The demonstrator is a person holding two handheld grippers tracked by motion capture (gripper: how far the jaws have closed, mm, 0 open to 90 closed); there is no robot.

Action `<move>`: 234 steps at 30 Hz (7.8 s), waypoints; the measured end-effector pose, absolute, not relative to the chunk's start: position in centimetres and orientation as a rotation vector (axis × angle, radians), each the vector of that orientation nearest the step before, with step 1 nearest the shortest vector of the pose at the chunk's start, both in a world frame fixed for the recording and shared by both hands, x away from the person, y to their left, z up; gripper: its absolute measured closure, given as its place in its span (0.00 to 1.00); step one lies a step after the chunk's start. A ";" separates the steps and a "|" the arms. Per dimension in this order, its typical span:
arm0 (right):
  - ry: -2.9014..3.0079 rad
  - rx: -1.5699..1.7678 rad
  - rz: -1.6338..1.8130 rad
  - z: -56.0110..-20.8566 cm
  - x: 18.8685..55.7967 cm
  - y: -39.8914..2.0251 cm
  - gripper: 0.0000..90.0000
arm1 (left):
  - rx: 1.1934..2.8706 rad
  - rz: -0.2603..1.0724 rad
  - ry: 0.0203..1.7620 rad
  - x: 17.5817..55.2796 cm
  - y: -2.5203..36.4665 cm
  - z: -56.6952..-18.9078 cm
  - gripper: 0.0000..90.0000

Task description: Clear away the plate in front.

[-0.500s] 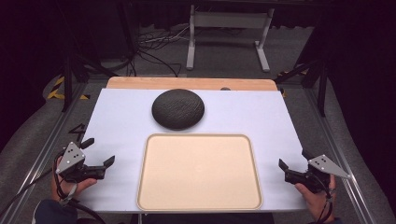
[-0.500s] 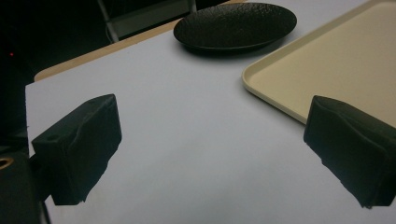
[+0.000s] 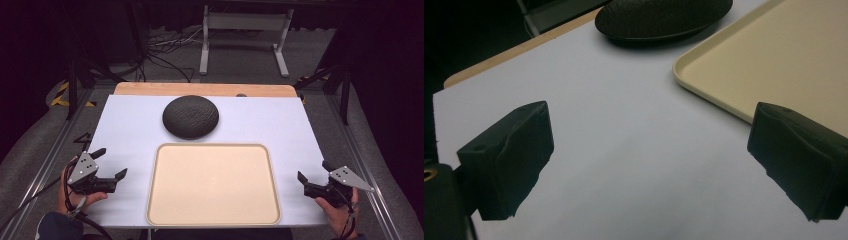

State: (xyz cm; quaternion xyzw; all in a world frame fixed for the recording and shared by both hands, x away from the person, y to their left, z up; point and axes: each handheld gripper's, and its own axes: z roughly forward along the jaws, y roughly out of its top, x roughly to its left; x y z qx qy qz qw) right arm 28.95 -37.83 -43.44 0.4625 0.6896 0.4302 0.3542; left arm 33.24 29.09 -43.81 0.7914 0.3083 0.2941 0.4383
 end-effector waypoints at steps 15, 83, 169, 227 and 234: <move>1.801 1.203 1.092 -43.7 29.0 -37.6 0.07 | 2.149 0.851 0.673 38.2 27.0 -41.4 0.13; 1.850 1.212 1.048 -44.6 29.5 -37.3 0.07 | 2.609 1.658 -0.250 47.2 9.3 -47.3 0.96; 1.832 1.196 1.054 -44.0 29.1 -37.1 0.07 | 2.358 1.571 -0.591 26.5 7.7 -43.6 0.96; 1.841 1.189 1.051 -44.1 29.1 -37.0 0.07 | 2.437 1.131 -0.390 26.5 9.8 -45.9 0.77; 1.842 1.188 1.052 -44.1 29.1 -37.0 0.07 | 2.382 1.043 -0.277 26.3 11.2 -44.9 0.72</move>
